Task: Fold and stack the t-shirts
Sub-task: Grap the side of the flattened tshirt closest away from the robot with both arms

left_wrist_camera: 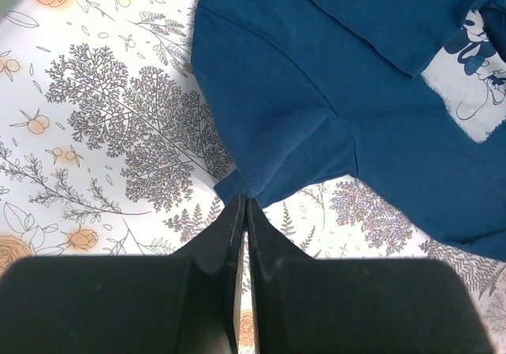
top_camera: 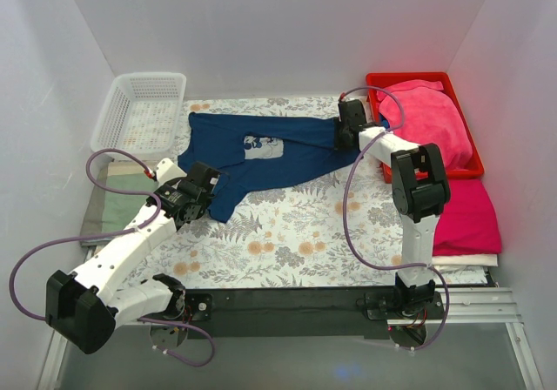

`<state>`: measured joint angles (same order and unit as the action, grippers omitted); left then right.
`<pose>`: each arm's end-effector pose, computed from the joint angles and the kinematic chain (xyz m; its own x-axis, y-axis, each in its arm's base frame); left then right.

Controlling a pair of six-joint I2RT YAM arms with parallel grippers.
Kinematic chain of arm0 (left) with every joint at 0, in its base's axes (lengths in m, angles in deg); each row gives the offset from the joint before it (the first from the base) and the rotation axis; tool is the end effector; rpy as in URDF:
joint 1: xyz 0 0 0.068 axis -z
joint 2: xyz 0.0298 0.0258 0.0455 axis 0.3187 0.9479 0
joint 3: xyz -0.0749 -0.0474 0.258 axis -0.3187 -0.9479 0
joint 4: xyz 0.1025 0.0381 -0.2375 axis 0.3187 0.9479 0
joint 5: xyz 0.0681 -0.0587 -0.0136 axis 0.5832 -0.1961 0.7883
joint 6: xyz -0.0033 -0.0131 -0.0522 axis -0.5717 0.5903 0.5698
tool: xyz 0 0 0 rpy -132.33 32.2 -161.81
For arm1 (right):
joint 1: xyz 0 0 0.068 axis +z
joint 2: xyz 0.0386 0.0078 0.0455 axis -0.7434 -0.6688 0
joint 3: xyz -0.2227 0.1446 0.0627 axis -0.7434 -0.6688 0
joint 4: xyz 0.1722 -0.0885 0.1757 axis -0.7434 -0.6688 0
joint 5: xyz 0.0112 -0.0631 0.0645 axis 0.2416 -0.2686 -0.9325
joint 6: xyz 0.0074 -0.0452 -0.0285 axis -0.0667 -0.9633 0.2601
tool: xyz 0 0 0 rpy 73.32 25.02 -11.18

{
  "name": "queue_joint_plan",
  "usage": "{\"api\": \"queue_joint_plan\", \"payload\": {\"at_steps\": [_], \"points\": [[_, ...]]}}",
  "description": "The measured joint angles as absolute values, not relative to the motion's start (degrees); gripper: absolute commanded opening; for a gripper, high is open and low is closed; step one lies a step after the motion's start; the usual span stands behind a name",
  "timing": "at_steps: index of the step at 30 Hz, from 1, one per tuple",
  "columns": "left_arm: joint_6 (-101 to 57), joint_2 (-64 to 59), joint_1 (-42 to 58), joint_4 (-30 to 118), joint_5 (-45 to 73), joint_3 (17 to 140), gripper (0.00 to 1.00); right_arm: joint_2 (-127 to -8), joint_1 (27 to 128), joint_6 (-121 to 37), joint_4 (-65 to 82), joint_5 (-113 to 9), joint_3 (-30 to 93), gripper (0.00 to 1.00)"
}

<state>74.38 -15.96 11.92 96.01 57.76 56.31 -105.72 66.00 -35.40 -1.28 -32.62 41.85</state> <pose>0.1796 -0.0818 0.2642 0.0617 -0.9363 -0.3458 -0.7762 0.1728 -0.6063 0.4451 0.1371 0.1826 -0.6816 0.0209 -0.7315 -0.0086 0.9993 0.0365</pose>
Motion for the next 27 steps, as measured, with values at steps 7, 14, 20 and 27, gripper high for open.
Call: {"api": "queue_joint_plan", "payload": {"at_steps": [7, 14, 20, 27], "points": [[74.4, -16.4, 11.9, 96.6, 58.4, 56.3, 0.0, -102.6, 66.0, -34.8, -1.4, -31.2, 35.5, 0.01], [74.2, -22.0, 11.9, 100.7, 60.7, 59.4, 0.0, -83.9, 66.0, -32.6, -4.3, -28.8, 20.0, 0.01], [75.0, -29.0, 11.9, 103.9, 62.3, 62.1, 0.0, -68.5, 66.0, -30.7, -6.8, -27.4, 11.2, 0.01], [76.6, -33.7, 11.9, 108.4, 62.3, 62.2, 0.0, -56.8, 66.0, -29.2, -12.0, -27.1, 4.9, 0.01]]}}
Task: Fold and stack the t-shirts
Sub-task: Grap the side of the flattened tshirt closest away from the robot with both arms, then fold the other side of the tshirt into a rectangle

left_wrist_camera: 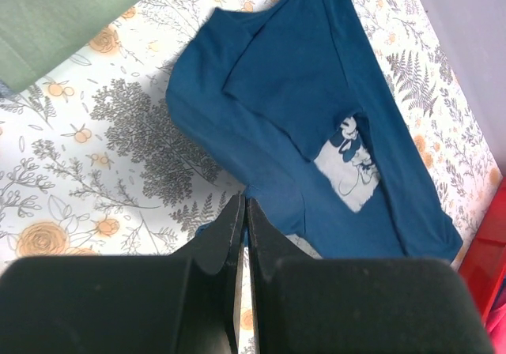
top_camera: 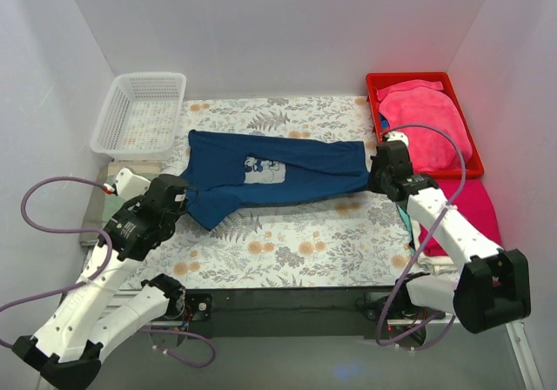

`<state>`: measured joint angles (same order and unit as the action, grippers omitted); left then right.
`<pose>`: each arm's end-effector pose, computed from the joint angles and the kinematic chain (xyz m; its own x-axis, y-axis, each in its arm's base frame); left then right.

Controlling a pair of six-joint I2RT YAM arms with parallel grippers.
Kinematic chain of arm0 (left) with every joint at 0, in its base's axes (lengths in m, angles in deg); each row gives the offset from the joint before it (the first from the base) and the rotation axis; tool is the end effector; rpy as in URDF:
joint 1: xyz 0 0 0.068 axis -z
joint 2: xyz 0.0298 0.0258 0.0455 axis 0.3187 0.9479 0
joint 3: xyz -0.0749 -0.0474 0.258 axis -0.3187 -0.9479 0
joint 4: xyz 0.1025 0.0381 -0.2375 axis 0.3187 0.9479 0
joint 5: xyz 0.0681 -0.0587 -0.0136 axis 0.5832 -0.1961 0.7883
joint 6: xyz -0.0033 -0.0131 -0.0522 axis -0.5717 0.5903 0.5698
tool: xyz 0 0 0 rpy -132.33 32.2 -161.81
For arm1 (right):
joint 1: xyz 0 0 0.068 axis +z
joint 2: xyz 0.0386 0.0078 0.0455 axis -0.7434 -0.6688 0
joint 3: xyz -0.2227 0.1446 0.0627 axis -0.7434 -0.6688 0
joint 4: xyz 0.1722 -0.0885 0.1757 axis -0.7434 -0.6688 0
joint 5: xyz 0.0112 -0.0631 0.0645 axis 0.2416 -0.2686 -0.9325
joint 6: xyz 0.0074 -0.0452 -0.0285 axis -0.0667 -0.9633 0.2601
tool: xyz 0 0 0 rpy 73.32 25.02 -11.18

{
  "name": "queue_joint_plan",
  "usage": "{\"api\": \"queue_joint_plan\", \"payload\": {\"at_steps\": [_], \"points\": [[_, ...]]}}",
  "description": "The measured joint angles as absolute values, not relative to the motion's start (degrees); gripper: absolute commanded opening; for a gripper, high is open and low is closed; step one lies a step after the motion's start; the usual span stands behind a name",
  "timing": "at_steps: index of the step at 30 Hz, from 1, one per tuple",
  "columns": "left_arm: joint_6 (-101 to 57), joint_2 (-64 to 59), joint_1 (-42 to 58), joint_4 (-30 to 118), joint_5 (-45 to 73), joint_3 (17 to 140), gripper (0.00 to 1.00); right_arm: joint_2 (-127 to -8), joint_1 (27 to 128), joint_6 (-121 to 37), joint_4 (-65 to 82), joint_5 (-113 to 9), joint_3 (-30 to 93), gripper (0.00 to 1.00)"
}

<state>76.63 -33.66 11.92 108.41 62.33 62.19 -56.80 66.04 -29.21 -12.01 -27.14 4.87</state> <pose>0.1171 -0.0424 0.3279 0.1926 -0.9481 -0.2532 -0.6376 0.0753 -0.7667 0.2517 0.0710 0.2549 -0.6396 0.1325 -0.7572 0.1296 0.9895 0.0637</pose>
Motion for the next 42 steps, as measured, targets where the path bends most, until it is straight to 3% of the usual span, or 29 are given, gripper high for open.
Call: {"api": "queue_joint_plan", "payload": {"at_steps": [5, 12, 24, 42], "points": [[77.4, -36.2, 11.9, 110.6, 62.2, 62.2, 0.0, -50.2, 66.0, -28.0, -13.9, -27.6, -0.7, 0.01], [77.2, -33.2, 11.9, 109.0, 62.2, 61.8, 0.0, -52.0, 66.0, -27.0, -15.2, -27.3, -2.8, 0.01], [72.4, -10.7, 9.8, 95.8, 64.9, 63.1, 0.0, -65.2, 65.3, -26.8, -13.0, -26.0, 6.4, 0.01], [63.0, 5.3, -5.4, 77.3, 60.5, 68.7, 0.0, -78.7, 62.2, -26.4, -9.1, -25.9, 13.9, 0.01]]}}
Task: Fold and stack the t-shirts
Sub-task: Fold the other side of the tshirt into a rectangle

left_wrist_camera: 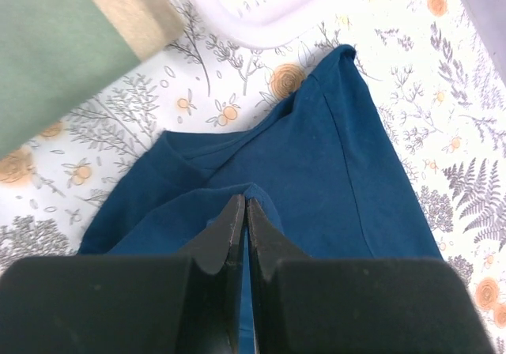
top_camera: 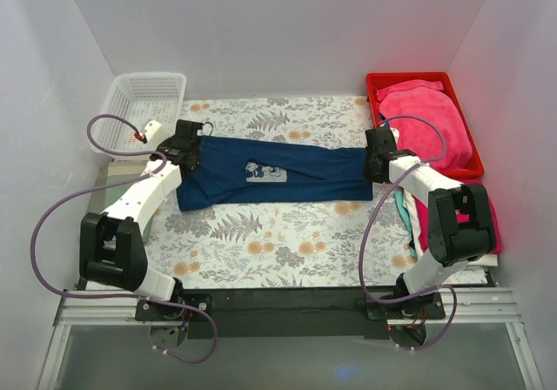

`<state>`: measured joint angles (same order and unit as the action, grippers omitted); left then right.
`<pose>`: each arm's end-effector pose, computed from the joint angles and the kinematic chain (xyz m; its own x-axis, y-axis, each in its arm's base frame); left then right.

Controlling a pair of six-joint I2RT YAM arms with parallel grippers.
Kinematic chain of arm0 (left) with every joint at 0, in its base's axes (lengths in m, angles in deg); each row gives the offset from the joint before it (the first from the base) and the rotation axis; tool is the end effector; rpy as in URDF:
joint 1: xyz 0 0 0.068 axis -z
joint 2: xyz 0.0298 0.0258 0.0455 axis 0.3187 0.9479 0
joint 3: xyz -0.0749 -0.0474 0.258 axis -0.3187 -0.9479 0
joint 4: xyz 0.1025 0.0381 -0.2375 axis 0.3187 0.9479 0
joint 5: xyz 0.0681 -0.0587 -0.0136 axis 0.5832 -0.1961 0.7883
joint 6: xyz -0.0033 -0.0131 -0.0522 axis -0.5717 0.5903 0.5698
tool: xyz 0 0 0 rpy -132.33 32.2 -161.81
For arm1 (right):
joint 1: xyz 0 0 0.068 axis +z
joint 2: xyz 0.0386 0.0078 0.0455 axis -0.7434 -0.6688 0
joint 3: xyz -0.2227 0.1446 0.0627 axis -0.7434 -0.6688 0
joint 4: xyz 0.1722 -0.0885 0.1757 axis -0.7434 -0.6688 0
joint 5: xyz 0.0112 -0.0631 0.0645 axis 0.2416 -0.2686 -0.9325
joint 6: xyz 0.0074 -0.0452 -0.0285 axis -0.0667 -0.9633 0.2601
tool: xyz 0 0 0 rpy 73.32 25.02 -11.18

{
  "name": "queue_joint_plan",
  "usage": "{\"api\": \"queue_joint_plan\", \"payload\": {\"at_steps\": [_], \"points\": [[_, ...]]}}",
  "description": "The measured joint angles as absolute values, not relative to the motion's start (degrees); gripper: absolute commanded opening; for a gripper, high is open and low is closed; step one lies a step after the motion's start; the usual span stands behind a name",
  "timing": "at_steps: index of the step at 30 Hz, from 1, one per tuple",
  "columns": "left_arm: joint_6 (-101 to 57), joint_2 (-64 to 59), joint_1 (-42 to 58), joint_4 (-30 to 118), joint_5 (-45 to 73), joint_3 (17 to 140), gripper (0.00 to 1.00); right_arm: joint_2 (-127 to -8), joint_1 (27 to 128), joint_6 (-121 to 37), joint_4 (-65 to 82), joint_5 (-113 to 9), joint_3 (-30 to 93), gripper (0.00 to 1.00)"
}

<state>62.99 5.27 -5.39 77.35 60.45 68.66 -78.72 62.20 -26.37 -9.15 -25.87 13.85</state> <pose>0.2984 -0.0474 0.2649 0.2738 -0.8658 -0.4188 -0.7414 0.0874 -0.6653 0.3250 0.0707 0.2020 -0.7331 0.1918 -0.6525 0.2498 0.9683 0.0040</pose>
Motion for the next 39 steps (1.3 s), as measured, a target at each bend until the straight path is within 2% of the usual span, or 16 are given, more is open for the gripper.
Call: {"api": "queue_joint_plan", "payload": {"at_steps": [12, 22, 23, 25, 26, 27, 30, 39], "points": [[59.6, 17.1, -7.7, 72.8, 57.2, 75.8, 0.0, -83.1, 60.7, -26.2, -7.1, -26.5, 15.0, 0.01], [55.1, 27.6, -7.8, 69.8, 54.2, 87.5, 0.0, -83.2, 60.4, -26.2, -6.9, -26.9, 16.5, 0.02], [54.7, 28.3, -7.9, 69.7, 54.0, 88.1, 0.15, -83.3, 60.4, -26.2, -6.8, -27.0, 16.6, 0.08], [53.7, 29.7, -7.9, 69.4, 53.6, 89.0, 0.3, -83.4, 60.4, -26.3, -6.9, -27.3, 16.6, 0.2], [53.5, 30.1, -7.9, 69.2, 53.4, 89.1, 0.44, -83.4, 60.4, -26.2, -6.9, -27.4, 16.6, 0.24], [53.1, 30.5, -7.9, 69.1, 53.1, 89.1, 0.47, -83.4, 60.4, -26.2, -6.9, -27.5, 16.6, 0.26], [52.3, 30.9, -7.9, 68.0, 52.3, 89.1, 0.52, -83.4, 60.4, -26.4, -6.9, -27.6, 16.7, 0.28], [50.6, 27.1, -7.3, 65.8, 47.3, 84.8, 0.49, -80.8, 60.4, -26.4, -7.0, -27.7, 16.9, 0.28]]}}
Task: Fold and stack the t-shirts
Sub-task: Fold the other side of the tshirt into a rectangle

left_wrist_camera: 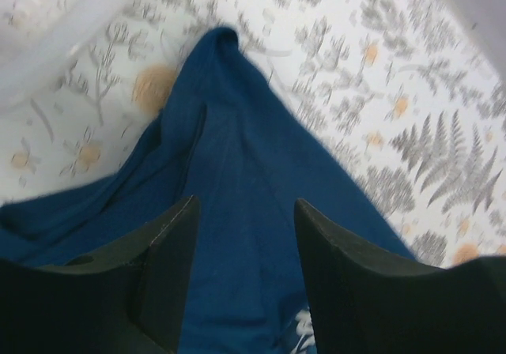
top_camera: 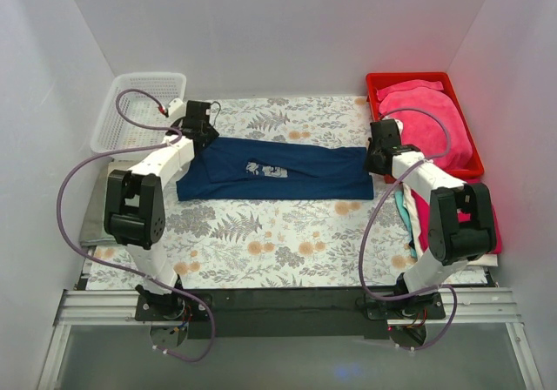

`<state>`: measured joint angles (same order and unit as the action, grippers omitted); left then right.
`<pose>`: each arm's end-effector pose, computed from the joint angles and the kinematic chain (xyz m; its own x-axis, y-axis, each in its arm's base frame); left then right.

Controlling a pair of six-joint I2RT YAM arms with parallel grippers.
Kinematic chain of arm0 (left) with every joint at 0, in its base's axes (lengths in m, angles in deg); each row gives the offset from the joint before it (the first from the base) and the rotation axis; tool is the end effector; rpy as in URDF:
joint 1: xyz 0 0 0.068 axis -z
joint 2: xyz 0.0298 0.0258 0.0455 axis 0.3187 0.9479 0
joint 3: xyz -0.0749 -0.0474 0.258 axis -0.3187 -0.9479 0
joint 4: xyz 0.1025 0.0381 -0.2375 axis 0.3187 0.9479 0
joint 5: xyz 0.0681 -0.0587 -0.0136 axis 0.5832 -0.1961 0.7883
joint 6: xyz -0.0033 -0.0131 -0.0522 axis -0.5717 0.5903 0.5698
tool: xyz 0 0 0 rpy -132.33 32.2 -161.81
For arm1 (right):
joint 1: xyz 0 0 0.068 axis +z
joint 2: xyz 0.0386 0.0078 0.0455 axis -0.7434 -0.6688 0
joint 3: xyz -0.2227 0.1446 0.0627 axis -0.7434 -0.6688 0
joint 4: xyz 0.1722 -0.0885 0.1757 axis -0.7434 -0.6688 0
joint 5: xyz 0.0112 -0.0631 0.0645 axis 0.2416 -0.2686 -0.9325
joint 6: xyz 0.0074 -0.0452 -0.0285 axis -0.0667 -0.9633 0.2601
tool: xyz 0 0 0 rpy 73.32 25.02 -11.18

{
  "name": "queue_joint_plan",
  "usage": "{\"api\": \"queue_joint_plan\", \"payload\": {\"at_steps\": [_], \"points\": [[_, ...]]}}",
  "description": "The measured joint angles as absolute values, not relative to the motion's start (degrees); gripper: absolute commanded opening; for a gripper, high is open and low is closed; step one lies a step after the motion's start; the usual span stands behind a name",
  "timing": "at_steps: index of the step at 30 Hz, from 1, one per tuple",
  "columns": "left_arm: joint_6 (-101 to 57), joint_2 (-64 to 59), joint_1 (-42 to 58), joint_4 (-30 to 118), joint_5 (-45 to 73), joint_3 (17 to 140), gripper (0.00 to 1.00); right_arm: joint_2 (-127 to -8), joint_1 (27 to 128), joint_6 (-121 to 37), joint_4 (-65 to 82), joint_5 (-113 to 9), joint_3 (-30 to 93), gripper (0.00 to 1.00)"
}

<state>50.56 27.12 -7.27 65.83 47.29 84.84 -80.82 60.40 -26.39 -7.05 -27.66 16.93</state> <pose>0.4028 -0.0652 0.2371 0.0332 -0.9245 -0.3798 -0.7143 0.2438 -0.6560 0.3424 0.0649 0.2089 -0.6996 0.2240 -0.6785 0.2597 0.9644 0.0506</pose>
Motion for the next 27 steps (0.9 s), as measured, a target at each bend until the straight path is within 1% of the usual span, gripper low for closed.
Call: {"api": "queue_joint_plan", "payload": {"at_steps": [3, 6, 7, 8, 11, 15, 27], "points": [[51.5, 23.2, -5.5, 67.5, 46.6, 79.8, 0.47, -78.5, 60.4, -26.4, -7.1, -28.0, 16.9, 0.28], [53.2, 18.9, -2.5, 68.9, 45.7, 73.1, 0.41, -76.8, 60.4, -26.4, -7.1, -28.3, 16.9, 0.28], [53.9, 17.9, -1.5, 69.4, 45.2, 71.1, 0.36, -76.5, 60.4, -26.4, -7.1, -28.5, 16.9, 0.28], [54.5, 17.0, -0.5, 69.5, 44.9, 69.1, 0.34, -76.3, 60.5, -26.4, -7.1, -28.6, 16.9, 0.28], [55.9, 16.0, 0.7, 70.4, 44.3, 65.0, 0.31, -76.2, 60.7, -26.4, -7.2, -29.0, 16.7, 0.27], [56.6, 16.0, 0.6, 71.0, 44.4, 63.0, 0.3, -76.2, 60.9, -26.3, -7.4, -29.5, 15.7, 0.27], [56.6, 17.3, 0.5, 70.3, 47.3, 64.0, 0.31, -76.2, 61.3, -26.3, -7.4, -29.8, 15.1, 0.26]]}}
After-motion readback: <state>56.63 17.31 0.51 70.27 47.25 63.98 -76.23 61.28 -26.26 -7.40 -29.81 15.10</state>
